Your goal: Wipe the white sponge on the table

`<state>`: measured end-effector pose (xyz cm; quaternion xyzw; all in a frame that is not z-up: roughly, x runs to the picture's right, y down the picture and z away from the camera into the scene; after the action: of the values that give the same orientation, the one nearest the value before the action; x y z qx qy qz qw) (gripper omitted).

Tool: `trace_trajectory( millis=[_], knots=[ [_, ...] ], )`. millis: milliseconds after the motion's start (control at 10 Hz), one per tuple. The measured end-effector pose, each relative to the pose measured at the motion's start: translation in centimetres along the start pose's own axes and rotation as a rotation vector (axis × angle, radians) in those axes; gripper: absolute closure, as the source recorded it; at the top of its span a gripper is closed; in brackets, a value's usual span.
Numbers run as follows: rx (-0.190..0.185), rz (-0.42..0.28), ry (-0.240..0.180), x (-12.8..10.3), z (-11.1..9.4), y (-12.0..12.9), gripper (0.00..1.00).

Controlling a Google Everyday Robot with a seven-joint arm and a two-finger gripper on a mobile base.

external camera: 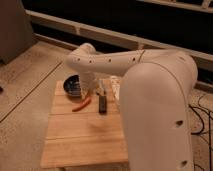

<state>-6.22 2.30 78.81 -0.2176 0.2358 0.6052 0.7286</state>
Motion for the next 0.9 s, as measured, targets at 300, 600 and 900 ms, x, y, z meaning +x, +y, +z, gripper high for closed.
trace_trajectory(
  millis=[300, 600, 900],
  knots=[
    [-0.065, -0.006, -0.081, -3.3, -0.4, -2.1, 0.35],
    [-0.188, -0.079, -0.233, -5.9, -3.3, -3.8, 0.35],
    [-0.216, -0.105, -0.270, -6.1, -4.3, -3.9, 0.35]
  ],
)
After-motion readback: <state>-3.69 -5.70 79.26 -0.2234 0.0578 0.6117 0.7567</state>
